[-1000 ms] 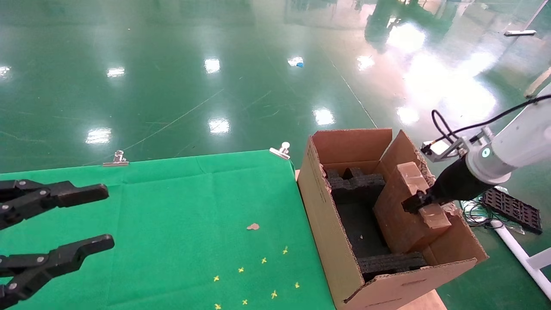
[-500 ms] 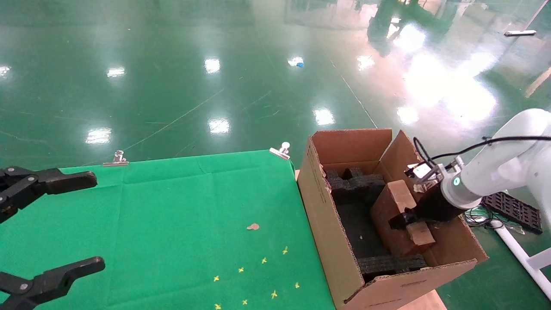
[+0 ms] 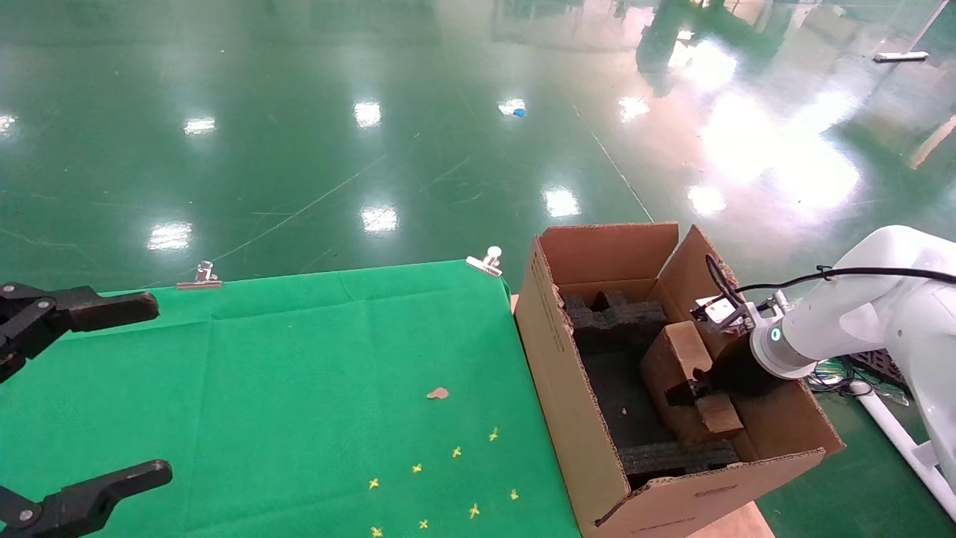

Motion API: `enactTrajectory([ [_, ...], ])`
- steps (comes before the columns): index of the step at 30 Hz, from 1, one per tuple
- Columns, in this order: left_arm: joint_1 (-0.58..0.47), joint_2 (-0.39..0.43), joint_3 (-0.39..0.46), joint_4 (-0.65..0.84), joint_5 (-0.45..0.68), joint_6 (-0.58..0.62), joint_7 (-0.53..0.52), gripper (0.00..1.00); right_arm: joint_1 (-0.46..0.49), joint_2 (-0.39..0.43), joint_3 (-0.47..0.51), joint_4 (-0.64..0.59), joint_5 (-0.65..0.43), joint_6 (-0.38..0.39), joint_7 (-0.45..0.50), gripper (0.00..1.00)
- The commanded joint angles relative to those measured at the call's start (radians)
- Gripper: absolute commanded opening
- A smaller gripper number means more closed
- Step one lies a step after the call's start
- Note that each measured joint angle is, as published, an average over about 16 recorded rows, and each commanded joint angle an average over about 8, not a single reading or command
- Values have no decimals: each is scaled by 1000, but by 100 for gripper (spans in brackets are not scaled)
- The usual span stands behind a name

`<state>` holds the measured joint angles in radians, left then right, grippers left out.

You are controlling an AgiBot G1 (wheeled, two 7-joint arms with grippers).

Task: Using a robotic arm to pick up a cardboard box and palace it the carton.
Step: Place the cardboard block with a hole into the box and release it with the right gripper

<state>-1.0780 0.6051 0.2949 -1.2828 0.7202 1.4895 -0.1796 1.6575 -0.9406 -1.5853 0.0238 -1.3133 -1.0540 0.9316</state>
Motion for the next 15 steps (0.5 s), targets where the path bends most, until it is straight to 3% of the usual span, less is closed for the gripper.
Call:
enactTrajectory([
  [1,0,0,0,0,0,0,0,100,-1,-4,0,-6,0,2,-1,100],
  [15,0,0,1,0,-1,0,0,100,43,-13,-15,-21,-21,-35,4,100],
])
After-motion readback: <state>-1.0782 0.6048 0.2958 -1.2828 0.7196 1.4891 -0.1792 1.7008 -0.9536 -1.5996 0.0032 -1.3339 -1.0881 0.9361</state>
